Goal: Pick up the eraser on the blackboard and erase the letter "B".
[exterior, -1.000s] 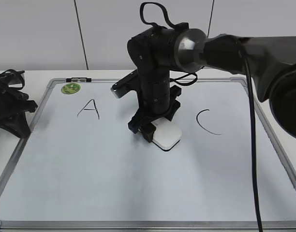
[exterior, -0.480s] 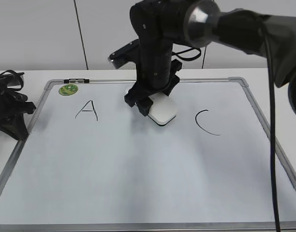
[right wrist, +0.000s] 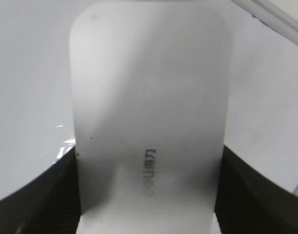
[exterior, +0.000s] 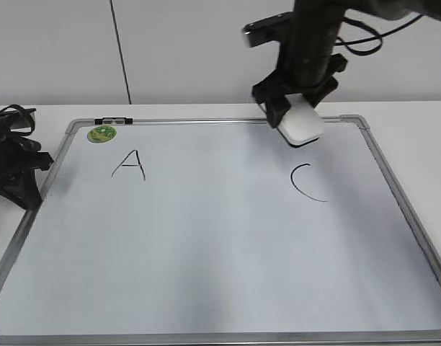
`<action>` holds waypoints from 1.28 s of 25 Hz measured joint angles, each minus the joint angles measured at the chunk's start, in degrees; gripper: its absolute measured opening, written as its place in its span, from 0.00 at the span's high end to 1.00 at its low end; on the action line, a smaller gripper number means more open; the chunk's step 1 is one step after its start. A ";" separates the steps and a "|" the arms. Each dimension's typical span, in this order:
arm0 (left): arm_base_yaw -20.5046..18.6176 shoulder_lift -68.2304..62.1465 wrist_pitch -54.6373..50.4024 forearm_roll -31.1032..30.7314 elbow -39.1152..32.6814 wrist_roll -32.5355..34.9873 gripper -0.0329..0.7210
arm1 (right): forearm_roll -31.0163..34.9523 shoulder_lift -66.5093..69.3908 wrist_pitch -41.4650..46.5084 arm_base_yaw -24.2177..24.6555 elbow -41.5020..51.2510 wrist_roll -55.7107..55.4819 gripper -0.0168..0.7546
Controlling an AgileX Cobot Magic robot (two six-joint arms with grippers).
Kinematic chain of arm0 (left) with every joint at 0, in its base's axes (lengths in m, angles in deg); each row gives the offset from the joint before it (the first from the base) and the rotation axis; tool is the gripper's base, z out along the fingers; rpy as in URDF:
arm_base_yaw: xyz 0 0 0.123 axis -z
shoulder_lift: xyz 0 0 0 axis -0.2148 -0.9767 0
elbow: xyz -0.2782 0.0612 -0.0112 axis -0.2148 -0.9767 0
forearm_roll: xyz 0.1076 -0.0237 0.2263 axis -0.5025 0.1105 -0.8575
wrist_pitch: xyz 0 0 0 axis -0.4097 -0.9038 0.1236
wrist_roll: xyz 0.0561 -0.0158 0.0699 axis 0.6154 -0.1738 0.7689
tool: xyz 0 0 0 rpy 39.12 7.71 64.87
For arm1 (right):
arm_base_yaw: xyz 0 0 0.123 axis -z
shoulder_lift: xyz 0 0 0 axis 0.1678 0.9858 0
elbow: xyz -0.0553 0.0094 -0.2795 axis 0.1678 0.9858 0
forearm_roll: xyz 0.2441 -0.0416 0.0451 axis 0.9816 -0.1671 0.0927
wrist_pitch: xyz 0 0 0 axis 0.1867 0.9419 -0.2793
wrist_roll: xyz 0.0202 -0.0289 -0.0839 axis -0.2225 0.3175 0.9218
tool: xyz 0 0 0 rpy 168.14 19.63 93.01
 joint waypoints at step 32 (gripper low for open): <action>0.00 0.00 0.00 0.00 0.00 0.00 0.90 | 5.81 -15.74 -13.59 19.43 37.70 -7.06 0.29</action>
